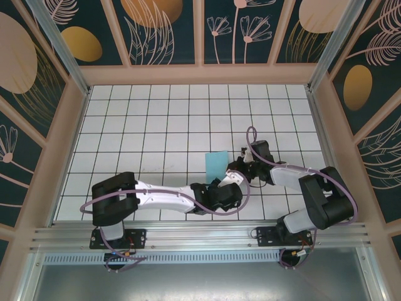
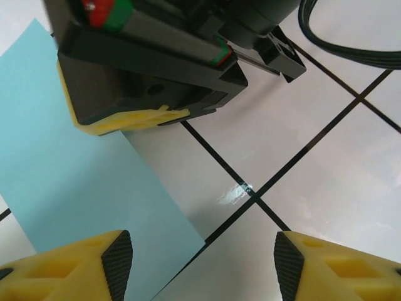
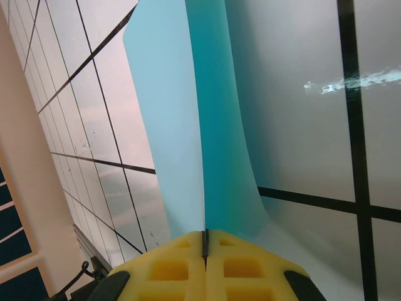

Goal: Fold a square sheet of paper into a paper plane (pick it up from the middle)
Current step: Rotate the paper at the center of the table, then third fold the triangle at the center of the table.

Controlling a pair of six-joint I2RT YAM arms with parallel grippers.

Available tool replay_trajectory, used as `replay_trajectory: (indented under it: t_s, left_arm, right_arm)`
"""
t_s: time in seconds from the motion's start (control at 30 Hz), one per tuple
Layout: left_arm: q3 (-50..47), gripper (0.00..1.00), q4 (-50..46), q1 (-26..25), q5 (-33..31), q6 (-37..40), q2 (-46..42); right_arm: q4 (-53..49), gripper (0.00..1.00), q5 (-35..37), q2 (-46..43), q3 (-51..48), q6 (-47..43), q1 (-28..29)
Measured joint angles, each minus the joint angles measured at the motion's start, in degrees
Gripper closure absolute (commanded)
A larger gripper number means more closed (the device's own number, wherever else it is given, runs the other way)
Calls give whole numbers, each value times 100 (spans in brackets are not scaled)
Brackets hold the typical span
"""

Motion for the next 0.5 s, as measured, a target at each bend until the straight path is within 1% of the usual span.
replay_trajectory:
  t_s: [0.1, 0.33, 0.5]
  left_arm:
    - [142, 45, -133, -31, -170, 48, 208]
    - [186, 76, -289, -31, -505, 22, 299]
    - [184, 98, -251, -31, -608, 17, 297]
  right_arm:
    - [0, 100, 15, 0, 0, 0, 13]
    - [-4, 100, 44, 0, 0, -4, 15]
    - [-24, 100, 111, 0, 2, -28, 15]
